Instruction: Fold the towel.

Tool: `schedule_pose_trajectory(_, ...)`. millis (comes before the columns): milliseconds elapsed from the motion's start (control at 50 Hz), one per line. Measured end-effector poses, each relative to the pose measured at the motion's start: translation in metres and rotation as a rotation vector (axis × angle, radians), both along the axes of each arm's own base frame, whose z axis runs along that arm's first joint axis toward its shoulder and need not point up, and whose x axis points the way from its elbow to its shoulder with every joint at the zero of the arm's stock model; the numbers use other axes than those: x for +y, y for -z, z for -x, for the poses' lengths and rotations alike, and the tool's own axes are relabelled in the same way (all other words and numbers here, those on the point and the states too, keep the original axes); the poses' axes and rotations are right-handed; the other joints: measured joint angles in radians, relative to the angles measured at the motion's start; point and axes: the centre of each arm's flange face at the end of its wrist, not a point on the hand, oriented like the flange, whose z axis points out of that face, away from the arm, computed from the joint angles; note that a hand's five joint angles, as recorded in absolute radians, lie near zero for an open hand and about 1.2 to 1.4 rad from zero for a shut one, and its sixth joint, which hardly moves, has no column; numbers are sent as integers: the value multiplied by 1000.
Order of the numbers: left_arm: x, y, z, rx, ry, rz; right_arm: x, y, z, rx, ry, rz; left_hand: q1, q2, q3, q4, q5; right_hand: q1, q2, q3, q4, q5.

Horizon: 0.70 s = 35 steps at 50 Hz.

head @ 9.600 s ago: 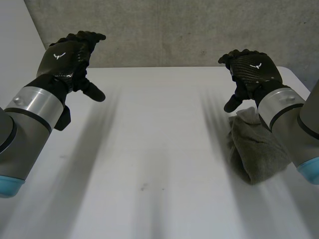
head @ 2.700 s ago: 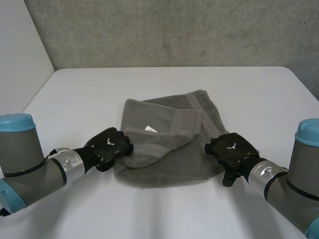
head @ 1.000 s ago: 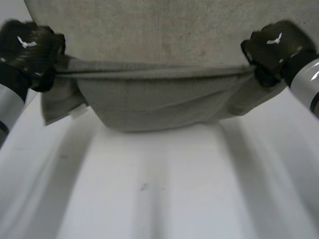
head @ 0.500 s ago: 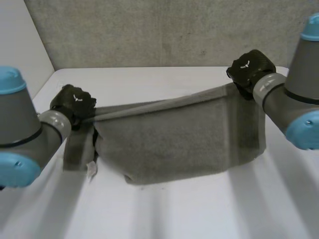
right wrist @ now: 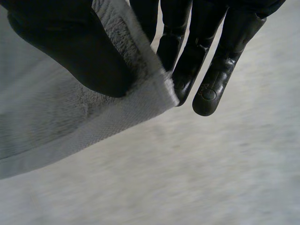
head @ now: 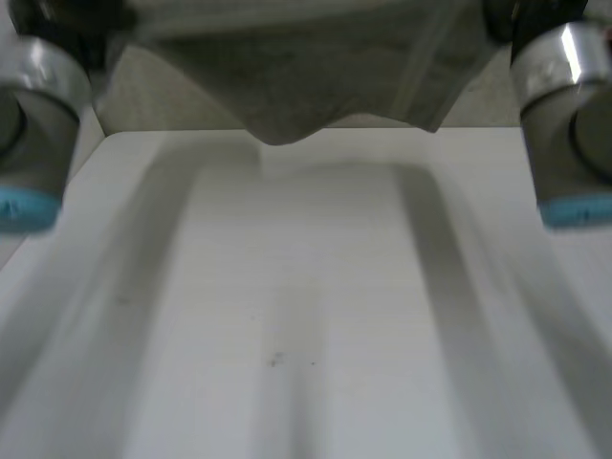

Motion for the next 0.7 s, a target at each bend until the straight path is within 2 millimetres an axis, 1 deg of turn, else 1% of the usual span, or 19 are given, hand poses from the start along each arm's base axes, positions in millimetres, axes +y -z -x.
schedule_pose_trajectory(20,6,19,-1,-15,4,-56,3,15,1,20,-12,-49,3,0,0,0,0,0,0,0,0,0)
schedule_pose_trajectory(40,8,25,-2,-21,6,-75,5,25,2,32,-19,-78,4,0,0,0,0,0,0,0,1,0)
schedule_pose_trajectory(80,17,55,-3,-48,12,-154,10,52,4,70,-32,-170,5,0,0,0,0,0,0,1,4,0)
schedule_pose_trajectory(100,19,64,-3,-56,14,-178,12,61,6,82,-34,-200,5,0,0,0,0,0,0,1,4,1)
schedule_pose_trajectory(140,28,96,-3,-86,21,-254,17,87,10,117,-37,-288,9,0,0,0,0,0,0,2,4,2)
schedule_pose_trajectory(160,34,122,-4,-111,26,-316,23,112,15,149,-36,-373,10,0,0,0,0,0,0,2,4,2)
schedule_pose_trajectory(180,37,134,-4,-123,28,-346,25,119,16,159,-35,-399,10,0,0,0,0,0,0,2,4,2)
schedule_pose_trajectory(200,41,153,-4,-141,32,-391,31,138,20,183,-32,-463,10,0,0,0,0,0,0,2,4,2)
schedule_pose_trajectory(260,52,197,-5,-186,38,-504,41,172,28,226,-25,-583,10,0,0,0,0,0,0,2,4,2)
schedule_pose_trajectory(300,56,216,-5,-204,41,-554,44,184,32,239,-19,-626,-22,-69,-55,-56,-32,0,0,2,4,2)
schedule_pose_trajectory(340,59,227,-6,-215,42,-587,44,192,36,242,-9,-652,-22,-69,-55,-56,-32,0,0,2,4,2)
schedule_pose_trajectory(360,60,235,-6,-222,43,-609,43,196,40,241,3,-668,-231,-256,-254,-251,-226,0,0,2,4,2)
schedule_pose_trajectory(380,61,237,-7,-224,43,-618,41,197,42,239,9,-672,-231,-256,-254,-251,-226,0,0,2,4,2)
schedule_pose_trajectory(400,61,240,-7,-226,44,-626,39,198,45,236,17,-676,-322,-357,-349,-351,-327,0,0,2,4,2)
schedule_pose_trajectory(440,61,242,-7,-228,44,-636,35,198,49,229,31,-679,-347,-380,-368,-371,-347,0,0,2,4,2)
schedule_pose_trajectory(460,61,242,-7,-227,43,-639,30,198,54,221,48,-678,-507,-541,-539,-541,-511,0,0,2,4,2)
schedule_pose_trajectory(500,61,242,-8,-226,43,-639,29,198,55,218,52,-677,-551,-593,-591,-593,-571,0,0,2,4,2)
schedule_pose_trajectory(560,59,229,-9,-212,40,-613,20,195,63,195,72,-675,-645,-686,-682,-686,-664,0,0,2,4,2)
schedule_pose_trajectory(700,64,206,-12,-178,66,-579,15,195,69,143,78,-693,-676,-718,-715,-719,-697,0,0,2,4,2)
